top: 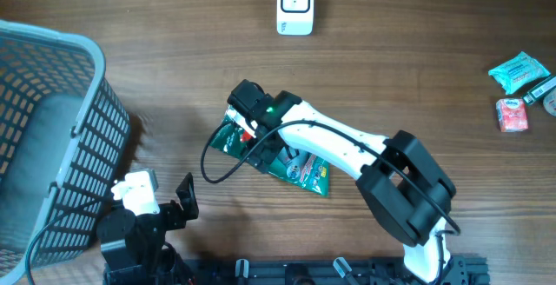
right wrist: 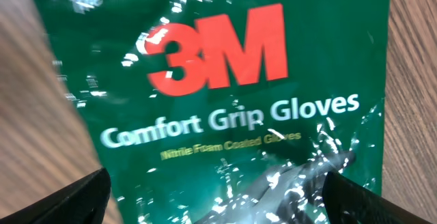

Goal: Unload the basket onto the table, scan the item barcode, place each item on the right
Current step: 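Grasp the green 3M gloves bag with the right gripper, then lift the gloves bag and hold it at the scanner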

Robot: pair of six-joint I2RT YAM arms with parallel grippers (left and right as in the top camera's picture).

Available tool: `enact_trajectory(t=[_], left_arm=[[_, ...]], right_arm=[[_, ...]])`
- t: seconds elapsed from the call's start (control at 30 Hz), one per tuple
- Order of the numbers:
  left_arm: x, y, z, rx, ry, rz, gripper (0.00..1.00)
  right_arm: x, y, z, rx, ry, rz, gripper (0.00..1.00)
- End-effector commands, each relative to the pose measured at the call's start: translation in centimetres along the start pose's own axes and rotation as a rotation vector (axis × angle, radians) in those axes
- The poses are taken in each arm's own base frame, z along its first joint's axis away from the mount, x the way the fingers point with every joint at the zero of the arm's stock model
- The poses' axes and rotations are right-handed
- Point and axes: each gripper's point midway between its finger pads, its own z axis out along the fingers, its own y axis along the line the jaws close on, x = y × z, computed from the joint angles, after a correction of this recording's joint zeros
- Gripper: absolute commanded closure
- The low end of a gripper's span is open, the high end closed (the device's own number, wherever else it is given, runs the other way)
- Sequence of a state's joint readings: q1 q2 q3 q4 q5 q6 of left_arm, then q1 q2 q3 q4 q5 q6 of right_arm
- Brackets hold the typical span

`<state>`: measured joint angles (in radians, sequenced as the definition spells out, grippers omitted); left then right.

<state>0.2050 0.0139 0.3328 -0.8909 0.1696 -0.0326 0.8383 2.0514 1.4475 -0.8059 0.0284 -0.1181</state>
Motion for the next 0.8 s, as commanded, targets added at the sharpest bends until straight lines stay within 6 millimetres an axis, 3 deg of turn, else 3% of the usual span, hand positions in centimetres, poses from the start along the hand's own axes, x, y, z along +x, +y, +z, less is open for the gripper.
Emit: enact_trajectory(t=[0.0,0.07,0.13,0.17,0.23,0.27,0.4,0.5,0.6,0.77], left_arm=[[-0.2,0.1,-0.1,-0.007,-0.011,-0.011,0.00],[-0.2,0.1,-0.1,-0.007,-0.011,-0.011,0.00],[-0.2,0.1,-0.1,-0.007,-0.011,-0.011,0.00],[-0.2,0.1,-0.1,-0.007,-0.011,-0.011,0.00],[-0.2,0.1,-0.1,-0.007,-0.011,-0.011,0.00],[-0.2,0.1,-0.1,-0.007,-0.011,-0.011,0.00],[-0.2,0.1,-0.1,-0.007,-0.011,-0.011,0.00],[-0.2,0.1,-0.1,-0.007,-0.011,-0.011,0.00],[-0.2,0.1,-0.1,-0.007,-0.011,-0.011,0.00],[-0.2,0.1,-0.1,-0.007,-0.011,-0.011,0.00]], right_arm=[[4.4,1.3,4.5,-0.037,0.177,-0.034,0.01],[6.6,2.7,5.7,-0.082,0.256,-0.036,0.08],[7.0,3.1,5.6,-0.082,0.275,-0.027,0.10],[6.9,3.2,5.5,-0.088,0.270,-0.019,0.21],[6.6,4.0,5.4,-0.159,0.257,0.003,0.73],[6.5,4.5,5.3,-0.200,0.253,0.019,0.92],[6.1,3.9,4.3,-0.245,0.269,0.193,0.96],[4.8,4.8,1.3,-0.411,0.273,0.243,0.96],[2.1,5.8,-5.1,-0.740,0.228,0.332,0.96],[-0.3,3.8,-12.4,-1.183,0.080,0.494,0.96]])
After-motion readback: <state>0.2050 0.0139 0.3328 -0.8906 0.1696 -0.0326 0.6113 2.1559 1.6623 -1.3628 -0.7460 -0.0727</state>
